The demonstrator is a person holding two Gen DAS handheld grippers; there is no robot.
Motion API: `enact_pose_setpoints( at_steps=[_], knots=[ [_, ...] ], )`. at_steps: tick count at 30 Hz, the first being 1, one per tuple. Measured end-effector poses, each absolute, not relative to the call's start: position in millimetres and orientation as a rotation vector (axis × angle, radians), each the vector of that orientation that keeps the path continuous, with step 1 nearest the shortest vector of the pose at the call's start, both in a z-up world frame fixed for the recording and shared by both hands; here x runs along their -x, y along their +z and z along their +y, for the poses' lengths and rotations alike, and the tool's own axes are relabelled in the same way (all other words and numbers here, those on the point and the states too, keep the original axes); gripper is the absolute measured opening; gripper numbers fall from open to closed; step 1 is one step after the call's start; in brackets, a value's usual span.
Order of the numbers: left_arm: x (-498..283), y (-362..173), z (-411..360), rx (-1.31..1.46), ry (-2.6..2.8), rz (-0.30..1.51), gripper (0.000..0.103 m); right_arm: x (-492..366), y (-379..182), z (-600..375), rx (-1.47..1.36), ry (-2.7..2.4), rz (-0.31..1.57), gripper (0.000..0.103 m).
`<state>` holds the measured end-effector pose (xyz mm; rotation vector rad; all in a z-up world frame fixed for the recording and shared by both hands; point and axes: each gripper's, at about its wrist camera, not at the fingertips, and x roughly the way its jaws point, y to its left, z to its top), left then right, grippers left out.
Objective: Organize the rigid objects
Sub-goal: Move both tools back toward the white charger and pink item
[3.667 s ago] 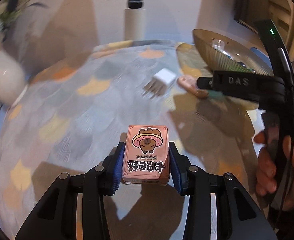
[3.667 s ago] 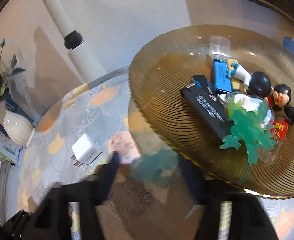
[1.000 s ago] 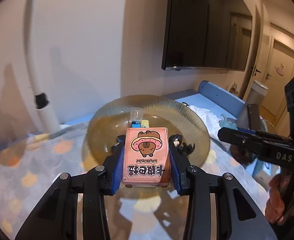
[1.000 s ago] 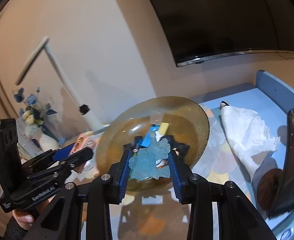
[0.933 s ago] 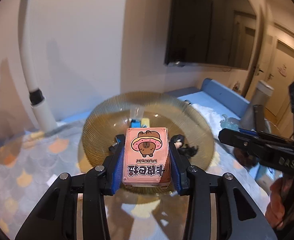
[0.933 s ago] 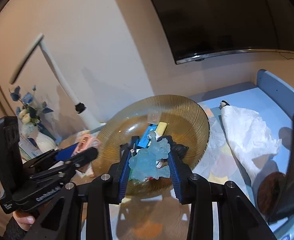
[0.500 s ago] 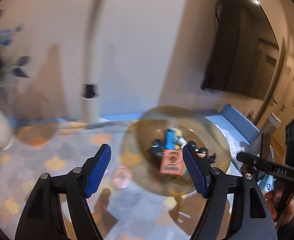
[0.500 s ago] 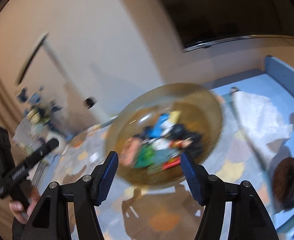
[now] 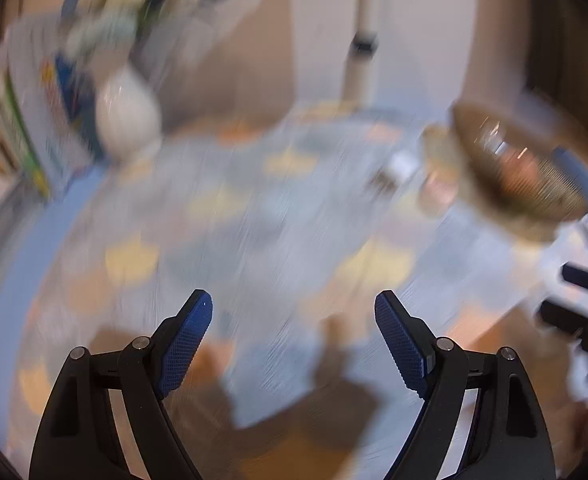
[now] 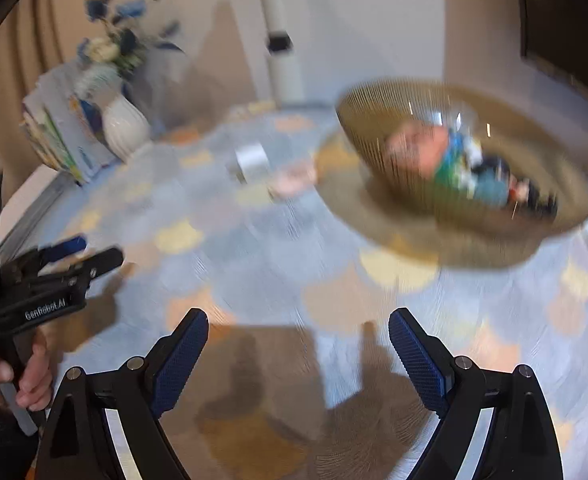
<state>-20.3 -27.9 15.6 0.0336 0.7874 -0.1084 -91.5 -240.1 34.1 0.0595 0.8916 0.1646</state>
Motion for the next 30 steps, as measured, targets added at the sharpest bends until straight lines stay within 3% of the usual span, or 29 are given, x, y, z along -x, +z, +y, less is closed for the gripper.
enact_pose_setpoints(
  at_steps=[2,4,14,30],
  knots=[
    [13.2,5.1,-16.7,0.024,-0.103,0.869,0.085,84.5,29.2,-246.9,-0.076,0.13,0.925,0.091],
    [13.7,12.3,-8.3,0.097,-0.113,0.8,0.091,80.8,26.0,-253.1,-0.097,0.11,0.934,0.091],
    [7.3,1.3,-17.1,0.029,-0.087,0.872,0.091,74.8,17.5,-234.5,0.053,0.042,0.971,0.095],
    [14.2,1.5,-22.6,0.01,-0.096,0.874,0.091,69.0,15.3,-237.4,0.031,0.033,1.019,0.103]
  ],
)
